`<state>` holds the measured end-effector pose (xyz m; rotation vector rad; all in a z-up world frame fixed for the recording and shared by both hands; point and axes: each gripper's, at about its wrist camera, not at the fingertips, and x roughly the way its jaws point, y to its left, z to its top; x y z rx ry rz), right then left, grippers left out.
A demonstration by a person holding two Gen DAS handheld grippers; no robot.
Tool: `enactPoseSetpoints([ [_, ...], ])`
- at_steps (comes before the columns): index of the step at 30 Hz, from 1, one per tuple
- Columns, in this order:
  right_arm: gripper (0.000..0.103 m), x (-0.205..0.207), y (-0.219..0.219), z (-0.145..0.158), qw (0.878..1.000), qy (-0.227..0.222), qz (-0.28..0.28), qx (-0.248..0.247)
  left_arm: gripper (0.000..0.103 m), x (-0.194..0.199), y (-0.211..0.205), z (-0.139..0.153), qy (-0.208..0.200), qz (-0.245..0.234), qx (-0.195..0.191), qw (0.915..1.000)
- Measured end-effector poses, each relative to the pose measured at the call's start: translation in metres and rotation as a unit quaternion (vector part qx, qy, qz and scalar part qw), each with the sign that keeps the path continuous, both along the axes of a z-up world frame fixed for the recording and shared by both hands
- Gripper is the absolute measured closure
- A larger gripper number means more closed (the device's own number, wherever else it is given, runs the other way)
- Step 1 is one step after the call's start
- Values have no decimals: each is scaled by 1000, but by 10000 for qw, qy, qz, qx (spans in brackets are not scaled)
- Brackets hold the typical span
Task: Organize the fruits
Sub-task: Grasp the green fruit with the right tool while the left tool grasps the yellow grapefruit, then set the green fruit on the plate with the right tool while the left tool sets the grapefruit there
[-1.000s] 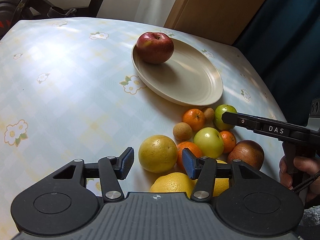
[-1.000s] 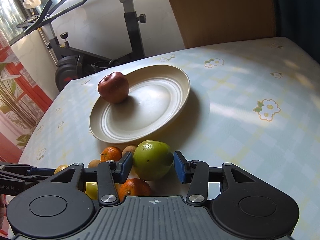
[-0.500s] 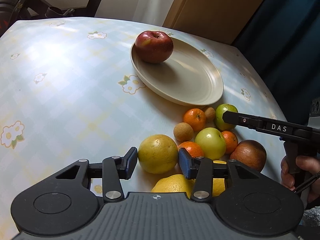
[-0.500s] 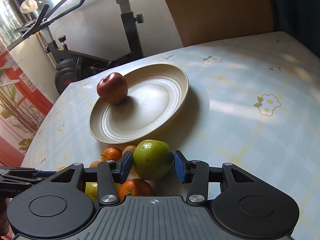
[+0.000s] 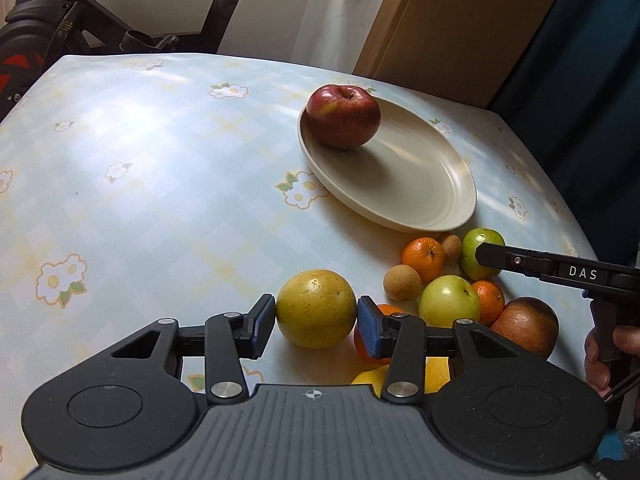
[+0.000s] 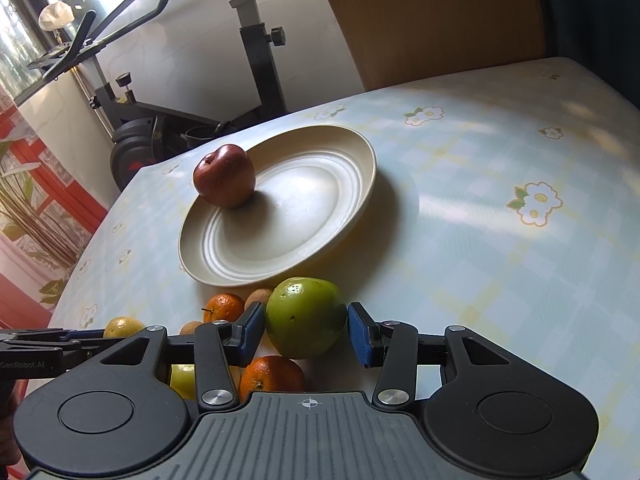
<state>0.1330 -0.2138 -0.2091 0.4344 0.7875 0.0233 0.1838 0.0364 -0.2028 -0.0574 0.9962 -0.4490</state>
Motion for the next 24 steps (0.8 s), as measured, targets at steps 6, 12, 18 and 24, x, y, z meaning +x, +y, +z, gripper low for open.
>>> enactPoseSetpoints([
  [6, 62, -1, 1, 1, 10000, -15, -10, -49, 56, 0, 1, 3, -93, 1, -13, 10000],
  [12, 62, -3, -2, 6, 9999, -100, -48, -100, 56, 6, -1, 12, -281, -85, 33, 9996],
  [18, 62, 2, -4, 16, 9995, -213, 25, -219, 56, 19, -11, 26, -539, -230, -61, 9983],
  [24, 62, 13, -10, 34, 9984, -388, 145, -379, 56, 37, -29, 24, -572, -472, -123, 9972],
])
